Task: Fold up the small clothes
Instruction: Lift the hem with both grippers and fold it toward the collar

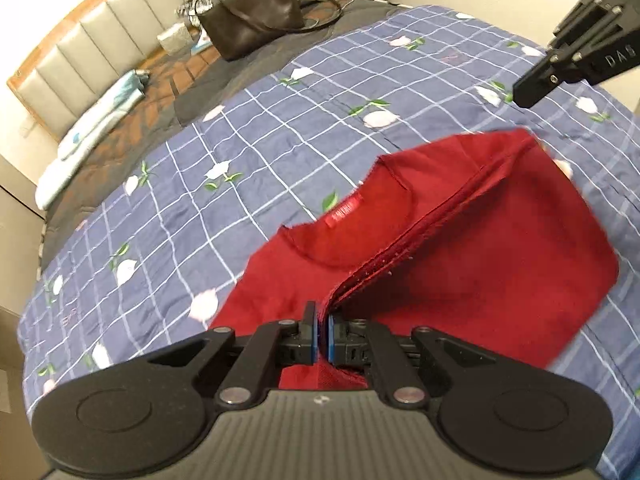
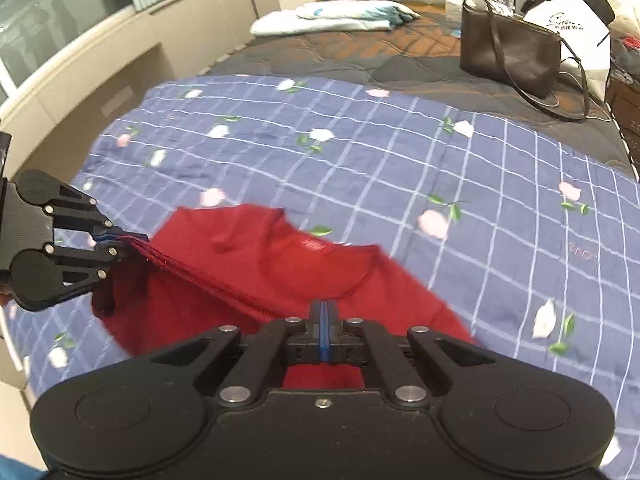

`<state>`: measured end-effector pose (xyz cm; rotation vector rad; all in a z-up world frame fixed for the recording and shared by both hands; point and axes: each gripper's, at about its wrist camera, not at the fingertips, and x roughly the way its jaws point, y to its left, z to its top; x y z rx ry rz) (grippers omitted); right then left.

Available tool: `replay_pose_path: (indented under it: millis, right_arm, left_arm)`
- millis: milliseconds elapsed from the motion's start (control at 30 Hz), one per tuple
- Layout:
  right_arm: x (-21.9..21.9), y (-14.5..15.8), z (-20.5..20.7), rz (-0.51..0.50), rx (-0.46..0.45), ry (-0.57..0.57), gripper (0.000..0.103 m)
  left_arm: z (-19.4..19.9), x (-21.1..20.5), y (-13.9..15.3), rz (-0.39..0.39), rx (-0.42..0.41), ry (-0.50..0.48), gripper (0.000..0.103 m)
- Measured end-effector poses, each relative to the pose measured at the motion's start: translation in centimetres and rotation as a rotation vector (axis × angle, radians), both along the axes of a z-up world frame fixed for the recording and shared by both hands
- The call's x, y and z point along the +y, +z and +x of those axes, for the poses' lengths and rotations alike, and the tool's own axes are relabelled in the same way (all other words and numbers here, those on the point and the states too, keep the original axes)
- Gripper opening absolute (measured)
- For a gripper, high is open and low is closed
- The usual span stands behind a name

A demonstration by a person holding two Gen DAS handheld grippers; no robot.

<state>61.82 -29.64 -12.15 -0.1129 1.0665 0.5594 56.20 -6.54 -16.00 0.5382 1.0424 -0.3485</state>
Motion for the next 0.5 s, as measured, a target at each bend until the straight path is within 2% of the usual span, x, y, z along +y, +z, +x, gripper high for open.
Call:
replay_pose_path:
  millis: [67, 100, 133, 200, 367, 433, 500]
  right_arm:
    - [-0.1, -1.0, 1.3, -0.008, 0.012, -0.011, 0.0]
    - [-0.4, -1.6, 1.8, -0.014, 0.018, -0.026, 0.005]
    - [-0.7, -2.2, 2.0, -0.018, 0.027, -0.047, 0.015]
    - [-1.8, -4.0, 2.1, -0.001, 0.075, -0.108, 0.022]
    - [-4.0, -9.7, 1.5, 0.035, 0.234, -0.249, 0.024]
    - [-4.0, -11.5, 1.2, 0.033, 0.267, -0.281, 0.03]
    - [-3.8, -13.0, 1.2, 0.036, 0.283, -0.307, 0.031]
  left_arm:
    - [2.5, 0.1, -1.0, -0.023, 0.025, 0.025, 0.004]
    - [3.4, 0.2, -1.5, -0.031, 0.034, 0.037, 0.004]
    - [4.2, 0.4, -2.0, -0.038, 0.045, 0.048, 0.004]
    - [5.6, 0.8, -3.2, -0.048, 0.064, 0.06, 0.004]
    - [7.1, 1.8, -6.2, -0.04, 0.112, 0.064, 0.004]
    - [7.1, 2.2, -7.0, -0.04, 0.128, 0.074, 0.004]
    - [7.1, 2.7, -7.6, -0.042, 0.141, 0.086, 0.004]
